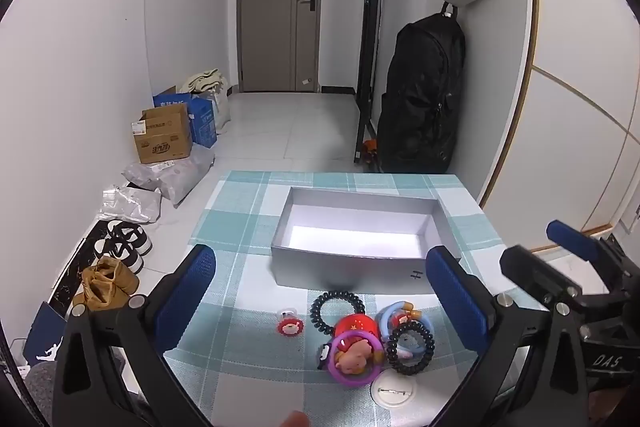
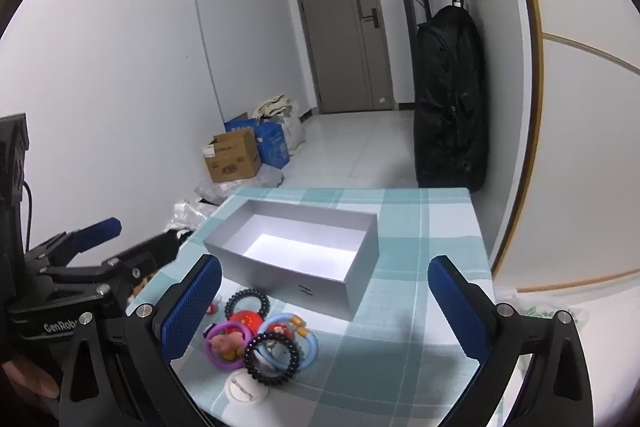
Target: Organize jewelry
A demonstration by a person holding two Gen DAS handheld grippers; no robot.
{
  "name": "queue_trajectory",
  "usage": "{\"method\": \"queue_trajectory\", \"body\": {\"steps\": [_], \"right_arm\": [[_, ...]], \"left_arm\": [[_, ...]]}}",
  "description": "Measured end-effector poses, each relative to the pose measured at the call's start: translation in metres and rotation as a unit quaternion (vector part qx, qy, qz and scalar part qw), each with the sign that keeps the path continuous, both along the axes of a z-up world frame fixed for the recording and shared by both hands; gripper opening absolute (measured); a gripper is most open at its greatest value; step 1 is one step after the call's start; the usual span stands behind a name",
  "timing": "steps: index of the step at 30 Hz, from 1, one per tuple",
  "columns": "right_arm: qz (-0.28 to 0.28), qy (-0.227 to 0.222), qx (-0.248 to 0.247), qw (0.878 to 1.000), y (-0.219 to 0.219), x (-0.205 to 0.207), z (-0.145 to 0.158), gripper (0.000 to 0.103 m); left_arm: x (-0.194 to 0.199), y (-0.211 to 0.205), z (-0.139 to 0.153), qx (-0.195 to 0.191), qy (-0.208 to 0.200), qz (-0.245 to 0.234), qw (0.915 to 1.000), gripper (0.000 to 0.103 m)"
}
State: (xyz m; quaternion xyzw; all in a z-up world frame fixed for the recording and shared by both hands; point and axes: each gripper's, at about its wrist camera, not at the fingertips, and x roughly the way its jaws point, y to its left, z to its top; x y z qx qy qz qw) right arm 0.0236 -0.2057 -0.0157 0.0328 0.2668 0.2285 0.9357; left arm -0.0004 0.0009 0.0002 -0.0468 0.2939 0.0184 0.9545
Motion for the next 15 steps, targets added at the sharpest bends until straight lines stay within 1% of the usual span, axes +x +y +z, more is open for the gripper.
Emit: {"method": "queue_trajectory", "body": {"steps": [2,3,4,8,9,11,12,15], "right_arm": [[0.002,0.000,0.000,1.000,0.001,-0.001,-0.001,0.103],[0.003,0.000,0.001,1.000,0.002,-0.001,-0.001,0.103],[0.004,0.000,0.001,1.000,0.000,0.000,0.001,0.103],[0.003,0.000,0.003,1.000,-0.007,0.005,0.004,0.103],[0.003,-0.005,0.008,1.000,-0.009,0.003,0.005,0.103],[0.003,-0.009,0.011,1.000,-0.011,0.005,0.006,0.103],[-0.003,-0.015,0.014,1.000,-0.007,-0.003,0.008,0.103],[-0.002,-0.015,0.017,1.000,-0.008,-0.003,0.008,0.103]], "left_arm": [[-0.001,0.003,0.001,0.000,0.001,0.001,1.0000,0.102],[0.000,-0.005,-0.001,0.018,0.006,-0.001,0.9998,0.102],[0.000,-0.006,-0.001,0.020,0.004,0.001,0.9998,0.102],[0.002,-0.008,-0.001,0.022,0.010,0.003,0.9997,0.102],[-0.002,-0.008,-0.002,0.026,0.004,-0.003,0.9996,0.102],[-0.003,-0.008,-0.002,0.027,0.004,-0.001,0.9996,0.102],[-0.004,-0.008,-0.001,0.024,0.004,-0.002,0.9997,0.102],[-0.002,-0.005,-0.004,0.024,0.004,0.003,0.9997,0.102]]}}
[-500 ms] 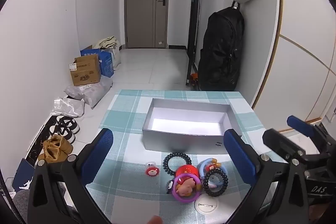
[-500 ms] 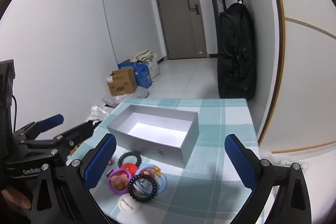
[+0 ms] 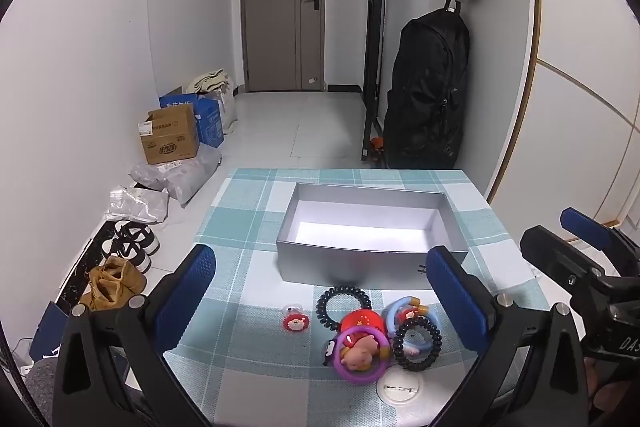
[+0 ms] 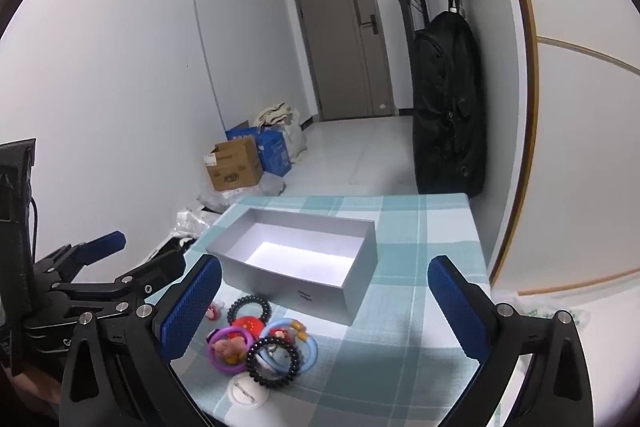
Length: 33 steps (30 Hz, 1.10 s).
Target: Organize jewelry
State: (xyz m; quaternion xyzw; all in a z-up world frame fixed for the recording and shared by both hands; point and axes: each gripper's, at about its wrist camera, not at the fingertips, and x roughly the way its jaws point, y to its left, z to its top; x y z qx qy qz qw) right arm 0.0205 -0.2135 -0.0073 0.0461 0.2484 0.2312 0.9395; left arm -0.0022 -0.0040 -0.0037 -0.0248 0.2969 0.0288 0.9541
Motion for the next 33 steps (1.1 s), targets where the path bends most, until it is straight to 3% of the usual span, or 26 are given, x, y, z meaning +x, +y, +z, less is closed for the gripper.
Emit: {"method": "queue_trajectory", "body": {"steps": [33], "right_arm": [[-0.002,0.000,0.005,1.000,-0.0023,0.0002,-0.0007,0.103]], "left_arm": [[0.0003,-0.0003,-0.0049,-0.012,0.009,-0.012,0.9998,0.102]]}}
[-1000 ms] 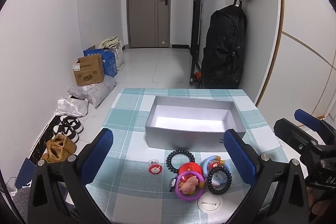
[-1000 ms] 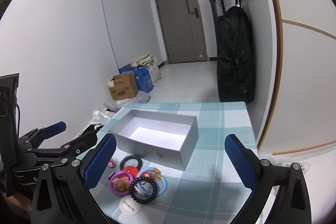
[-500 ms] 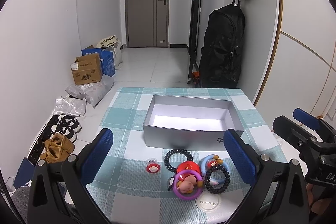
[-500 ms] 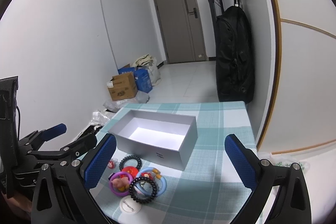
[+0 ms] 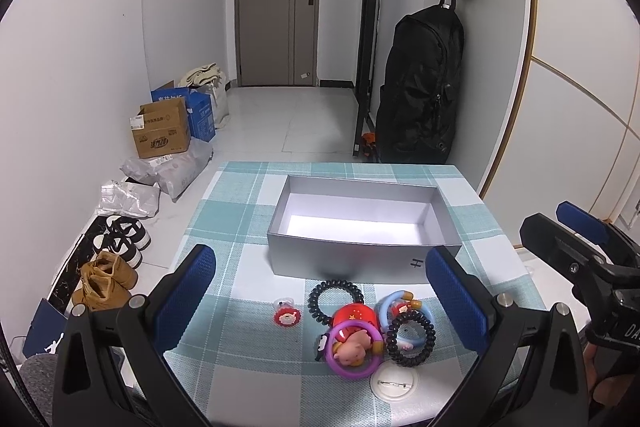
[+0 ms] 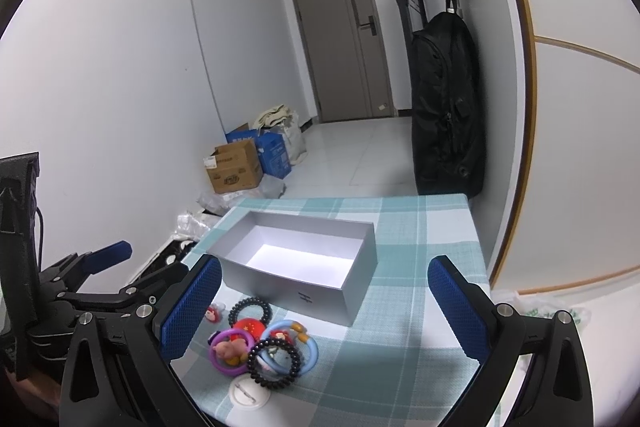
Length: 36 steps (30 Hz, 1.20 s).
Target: Organize jewelry
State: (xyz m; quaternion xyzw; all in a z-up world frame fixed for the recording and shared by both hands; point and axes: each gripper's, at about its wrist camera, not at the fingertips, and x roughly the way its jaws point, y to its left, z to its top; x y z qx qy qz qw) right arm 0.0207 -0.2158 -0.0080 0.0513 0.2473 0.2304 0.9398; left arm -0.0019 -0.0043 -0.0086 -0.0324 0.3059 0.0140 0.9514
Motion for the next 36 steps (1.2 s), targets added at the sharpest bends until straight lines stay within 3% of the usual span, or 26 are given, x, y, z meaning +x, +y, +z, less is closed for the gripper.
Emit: {"method": "queue_trajectory", "body": {"steps": [36], "right_arm": [[0.008,0.011,0.011,1.000,0.003,0.003,-0.004,0.103]], "left_arm": [[0.008,0.003,-0.011,-0.015,0.022,-0.012,0.9996,0.102]]}}
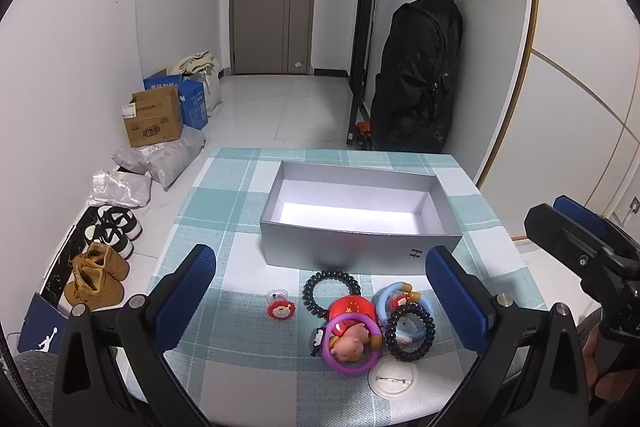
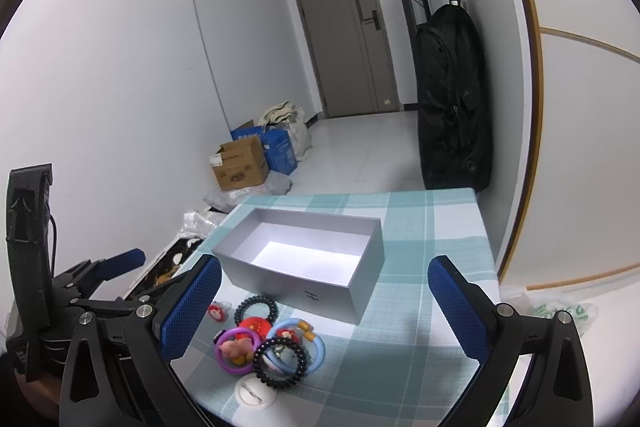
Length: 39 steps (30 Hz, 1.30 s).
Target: Organize jewelry
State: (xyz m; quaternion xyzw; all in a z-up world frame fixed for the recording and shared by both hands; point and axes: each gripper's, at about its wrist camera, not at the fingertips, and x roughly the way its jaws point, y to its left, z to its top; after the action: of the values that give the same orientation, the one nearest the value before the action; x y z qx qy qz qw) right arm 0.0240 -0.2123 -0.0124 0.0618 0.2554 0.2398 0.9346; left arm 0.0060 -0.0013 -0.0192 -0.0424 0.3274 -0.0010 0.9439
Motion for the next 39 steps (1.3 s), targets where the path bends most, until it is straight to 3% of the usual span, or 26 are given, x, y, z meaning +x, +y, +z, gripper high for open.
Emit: {"method": "queue_trajectory", "body": {"steps": [13,18,30,34,36,38,39], "right_arm": [[-0.005,0.009,-0.021,1.000,0.004,0.008,-0.006,0.103],[0.002,0.011,-0.032,0.999,0.007,0.013,-0.009,0.103],[0.016,0.038,-0.003,0.999,0.007,0.027,-0.013,0.103],[0.020,0.048,0.004,0.999,0.006,0.029,-0.014,0.103],[0.019,0.049,0.007,0.999,0.005,0.029,-0.014,0.103],[0.018,0.050,0.011,0.999,0.004,0.029,-0.013,0.103],[0.018,0.050,0.013,0.998,0.003,0.030,-0.013,0.103]], "left_arm": [[0.006,0.009,-0.019,-0.040,0.055,-0.045,0.9967,0.100],[0.008,0.015,-0.037,-0.061,0.104,-0.068,0.9904,0.090],[0.009,0.000,-0.055,-0.053,0.156,-0.112,0.9800,0.089],[0.009,-0.008,-0.058,-0.028,0.160,-0.120,0.9793,0.089],[0.009,-0.008,-0.063,-0.015,0.164,-0.121,0.9788,0.086],[0.013,-0.007,-0.067,-0.014,0.175,-0.123,0.9768,0.073],[0.014,-0.007,-0.070,-0.010,0.181,-0.122,0.9758,0.072]]}}
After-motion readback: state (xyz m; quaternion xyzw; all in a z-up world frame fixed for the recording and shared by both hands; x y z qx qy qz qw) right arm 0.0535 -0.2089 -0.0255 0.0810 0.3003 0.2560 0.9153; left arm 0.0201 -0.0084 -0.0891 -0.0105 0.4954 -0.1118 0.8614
